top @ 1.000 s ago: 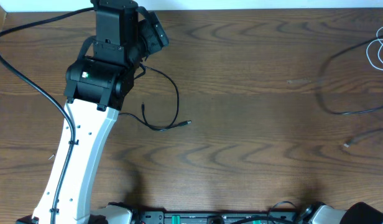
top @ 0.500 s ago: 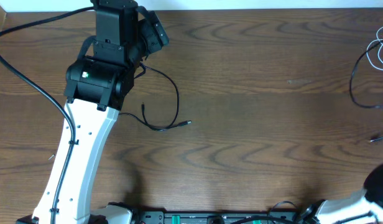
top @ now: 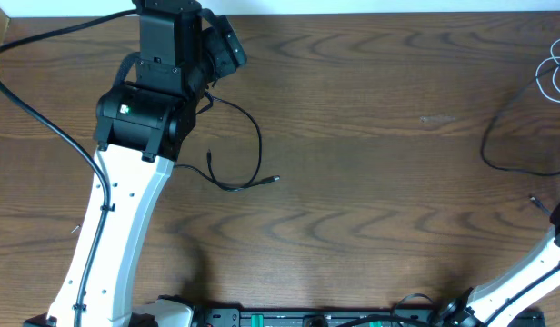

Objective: Untangle cables

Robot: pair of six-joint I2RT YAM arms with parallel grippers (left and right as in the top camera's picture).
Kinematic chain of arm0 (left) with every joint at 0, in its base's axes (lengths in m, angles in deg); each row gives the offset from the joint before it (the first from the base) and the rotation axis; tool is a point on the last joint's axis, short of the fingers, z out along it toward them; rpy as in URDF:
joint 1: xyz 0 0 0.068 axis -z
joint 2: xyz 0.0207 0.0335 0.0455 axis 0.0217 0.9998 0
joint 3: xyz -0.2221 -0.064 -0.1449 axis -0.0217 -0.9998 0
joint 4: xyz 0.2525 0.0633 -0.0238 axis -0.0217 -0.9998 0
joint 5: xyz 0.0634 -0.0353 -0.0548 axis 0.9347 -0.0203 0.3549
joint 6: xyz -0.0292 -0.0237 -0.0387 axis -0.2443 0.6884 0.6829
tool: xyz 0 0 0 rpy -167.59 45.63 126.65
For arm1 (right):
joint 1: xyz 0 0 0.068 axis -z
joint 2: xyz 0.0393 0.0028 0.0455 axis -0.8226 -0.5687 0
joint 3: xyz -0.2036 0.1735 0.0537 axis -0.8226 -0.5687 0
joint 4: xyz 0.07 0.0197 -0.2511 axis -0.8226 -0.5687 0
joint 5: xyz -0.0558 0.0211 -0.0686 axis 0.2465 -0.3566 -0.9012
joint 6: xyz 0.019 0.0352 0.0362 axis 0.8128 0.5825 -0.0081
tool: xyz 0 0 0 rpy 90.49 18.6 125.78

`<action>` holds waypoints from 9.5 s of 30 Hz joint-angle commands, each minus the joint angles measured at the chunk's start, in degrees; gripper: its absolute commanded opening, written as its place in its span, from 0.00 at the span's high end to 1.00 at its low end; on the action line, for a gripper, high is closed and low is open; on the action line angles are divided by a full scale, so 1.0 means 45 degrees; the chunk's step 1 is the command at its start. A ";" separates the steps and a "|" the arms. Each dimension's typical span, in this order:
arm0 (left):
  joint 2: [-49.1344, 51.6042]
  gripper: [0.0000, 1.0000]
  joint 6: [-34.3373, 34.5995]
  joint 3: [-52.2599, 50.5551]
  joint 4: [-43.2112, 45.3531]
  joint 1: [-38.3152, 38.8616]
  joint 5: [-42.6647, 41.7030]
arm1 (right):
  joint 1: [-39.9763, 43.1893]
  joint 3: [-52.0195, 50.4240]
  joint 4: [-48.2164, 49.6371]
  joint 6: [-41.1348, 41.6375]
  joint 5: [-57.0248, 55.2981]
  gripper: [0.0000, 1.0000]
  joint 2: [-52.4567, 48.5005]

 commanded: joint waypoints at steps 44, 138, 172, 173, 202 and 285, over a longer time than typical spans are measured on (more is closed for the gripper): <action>0.0141 0.18 -0.2079 0.0029 -0.3439 -0.4872 0.0029 | -1.4770 0.0180 -0.2297 -0.3274 0.4813 0.07 -0.2055; 0.0146 0.18 -0.2176 0.0029 -0.3429 -0.5139 0.0024 | -1.3075 0.7106 -0.7310 -0.3094 0.3356 0.99 -0.2113; 0.0146 0.18 -0.1506 0.0029 -0.3274 -0.5129 -0.0651 | 0.1263 0.9884 -0.6547 0.2419 0.0636 0.99 0.0427; 0.0146 0.18 -0.1506 0.0029 -0.3240 -0.5129 -0.0656 | 0.1205 0.9408 -0.6552 0.2356 0.0636 0.99 0.0423; 0.0146 0.02 -0.1506 -0.0010 -0.3429 -0.5129 -0.0646 | -0.4585 0.5110 -0.8529 -0.2317 0.5056 0.09 0.1137; 0.0146 0.02 -0.1506 -0.0010 -0.3429 -0.5129 -0.0646 | -0.8388 -2.6607 1.3338 -0.0680 0.1248 0.01 2.6073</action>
